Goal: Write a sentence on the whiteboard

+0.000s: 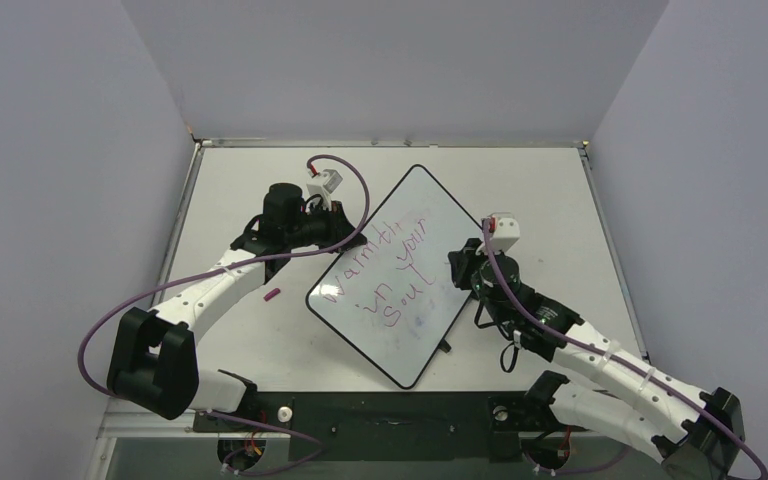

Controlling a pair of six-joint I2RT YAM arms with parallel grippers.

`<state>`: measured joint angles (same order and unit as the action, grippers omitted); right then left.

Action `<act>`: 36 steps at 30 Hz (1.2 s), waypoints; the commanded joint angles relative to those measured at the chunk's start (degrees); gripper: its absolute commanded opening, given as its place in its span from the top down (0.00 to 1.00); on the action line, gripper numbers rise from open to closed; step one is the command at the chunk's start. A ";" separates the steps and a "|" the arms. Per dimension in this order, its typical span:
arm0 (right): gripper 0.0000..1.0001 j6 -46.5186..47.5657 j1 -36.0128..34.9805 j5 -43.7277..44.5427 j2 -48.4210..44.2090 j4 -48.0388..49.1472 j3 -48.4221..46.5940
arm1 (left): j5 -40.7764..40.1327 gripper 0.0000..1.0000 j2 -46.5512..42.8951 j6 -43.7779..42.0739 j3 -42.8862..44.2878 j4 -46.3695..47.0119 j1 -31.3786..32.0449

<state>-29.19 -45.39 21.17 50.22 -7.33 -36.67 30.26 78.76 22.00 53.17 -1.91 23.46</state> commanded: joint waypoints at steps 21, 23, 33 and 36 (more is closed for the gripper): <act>1.00 -0.52 0.58 2.13 -3.64 -0.58 2.28 | -4.23 0.70 -1.99 -2.84 0.07 5.16 -0.35; 1.00 -0.50 0.66 2.01 -3.67 -0.46 2.30 | -4.34 0.68 -2.08 -2.73 0.08 5.36 -0.35; 1.00 -0.36 1.09 1.74 -3.94 -0.39 2.34 | -6.05 0.56 -3.33 -1.40 1.54 4.58 -0.35; 1.00 0.01 1.20 1.47 -4.03 -0.36 1.95 | -10.88 0.52 -5.49 -0.32 3.05 -0.13 -0.39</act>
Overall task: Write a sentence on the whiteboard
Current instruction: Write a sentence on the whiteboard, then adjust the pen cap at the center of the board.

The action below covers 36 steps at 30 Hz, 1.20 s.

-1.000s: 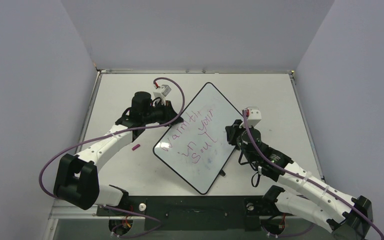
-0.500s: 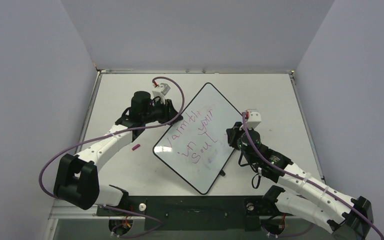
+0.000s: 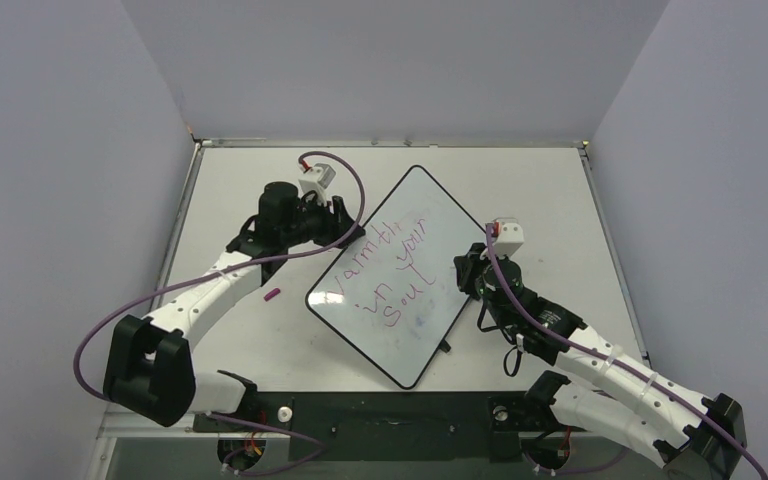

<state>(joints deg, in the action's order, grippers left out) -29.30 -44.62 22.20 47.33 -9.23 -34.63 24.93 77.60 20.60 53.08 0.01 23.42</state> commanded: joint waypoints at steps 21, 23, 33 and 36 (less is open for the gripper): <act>1.00 1.38 1.31 -4.06 -0.39 3.25 -1.97 | -48.03 0.53 -31.37 8.99 -8.72 -26.68 -0.85; 1.00 1.32 1.37 -4.73 -0.34 3.33 -2.06 | -51.88 0.53 -31.56 9.93 -10.10 -27.21 -1.02; 1.00 1.05 1.35 -6.17 -1.73 3.10 -1.03 | -52.18 0.49 -24.84 11.77 -20.08 -19.42 -3.10; 1.00 0.94 1.35 -6.33 -2.63 2.87 -0.45 | -49.41 0.49 -20.05 15.15 -19.62 -20.15 -6.43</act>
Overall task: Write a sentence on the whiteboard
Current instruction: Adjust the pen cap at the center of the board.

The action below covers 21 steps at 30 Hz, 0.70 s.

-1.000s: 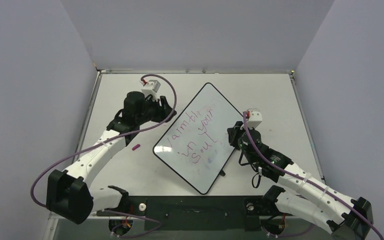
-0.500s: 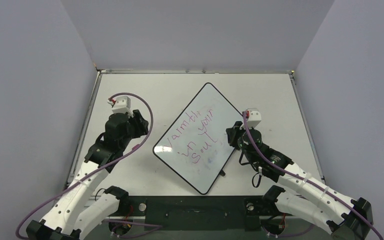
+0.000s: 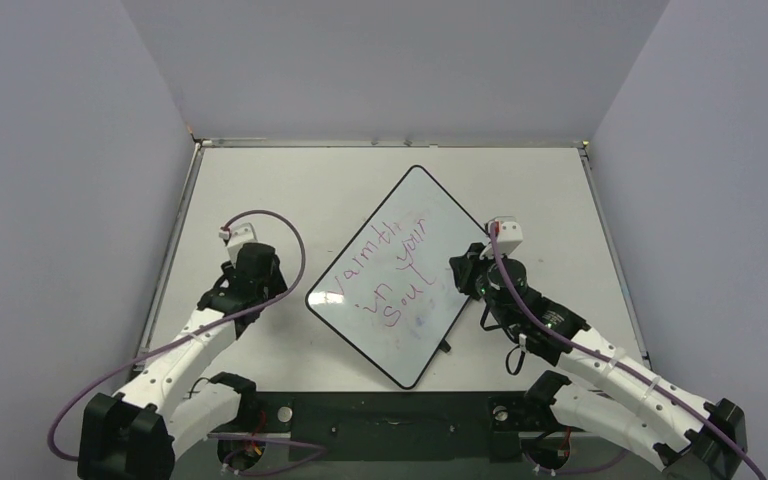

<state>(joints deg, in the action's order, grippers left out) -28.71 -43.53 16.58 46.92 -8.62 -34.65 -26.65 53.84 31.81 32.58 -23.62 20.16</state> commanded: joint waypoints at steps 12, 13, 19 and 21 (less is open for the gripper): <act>1.00 0.48 0.76 -1.04 -4.71 1.29 1.07 | 11.50 0.72 14.80 9.89 2.38 7.75 -4.95; 1.00 0.49 0.79 -1.03 -4.86 1.23 1.28 | 11.59 0.73 15.22 9.97 2.26 8.36 -4.85; 1.00 0.59 1.51 -1.40 -5.06 1.18 1.57 | 10.35 0.74 18.07 10.11 2.54 10.04 -5.20; 1.00 0.67 1.69 -1.58 -4.98 1.15 1.60 | 10.12 0.74 19.48 10.11 2.91 10.85 -5.75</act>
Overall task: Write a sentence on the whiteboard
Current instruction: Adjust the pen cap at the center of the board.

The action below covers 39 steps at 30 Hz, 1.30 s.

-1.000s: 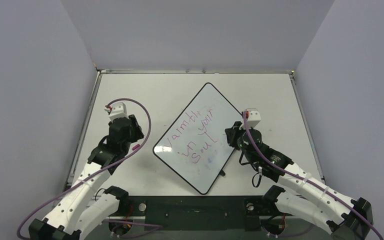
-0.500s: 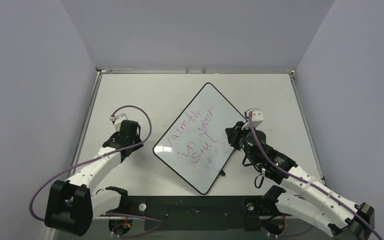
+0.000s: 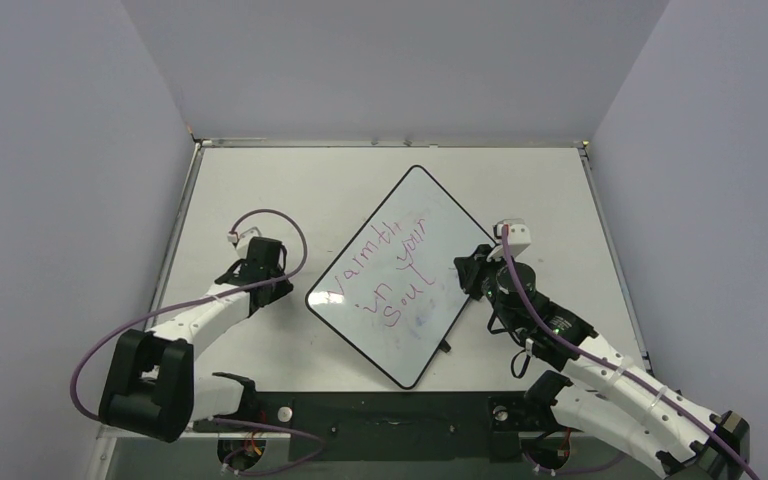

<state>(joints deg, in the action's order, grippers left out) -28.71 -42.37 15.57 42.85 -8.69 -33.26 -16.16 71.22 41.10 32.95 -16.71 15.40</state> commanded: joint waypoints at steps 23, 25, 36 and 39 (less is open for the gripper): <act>1.00 0.97 3.16 -2.61 -0.97 1.06 0.92 | -1.64 0.67 1.33 -10.04 5.65 4.56 -5.39; 1.00 0.80 3.09 -2.89 -0.99 1.17 1.18 | -3.71 0.62 -0.97 -11.03 4.52 3.78 -5.38; 1.00 0.23 3.26 -3.58 -3.40 0.12 1.41 | -2.24 0.50 2.64 -4.72 4.90 2.68 -11.72; 1.00 0.16 3.26 -3.47 -4.01 -0.19 1.73 | -1.32 0.51 3.65 -4.55 4.43 4.62 -13.20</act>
<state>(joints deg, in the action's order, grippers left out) -28.14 -39.40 12.14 40.16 -9.30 -31.90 -19.38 73.65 34.96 36.64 -13.89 3.90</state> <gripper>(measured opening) 0.097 0.494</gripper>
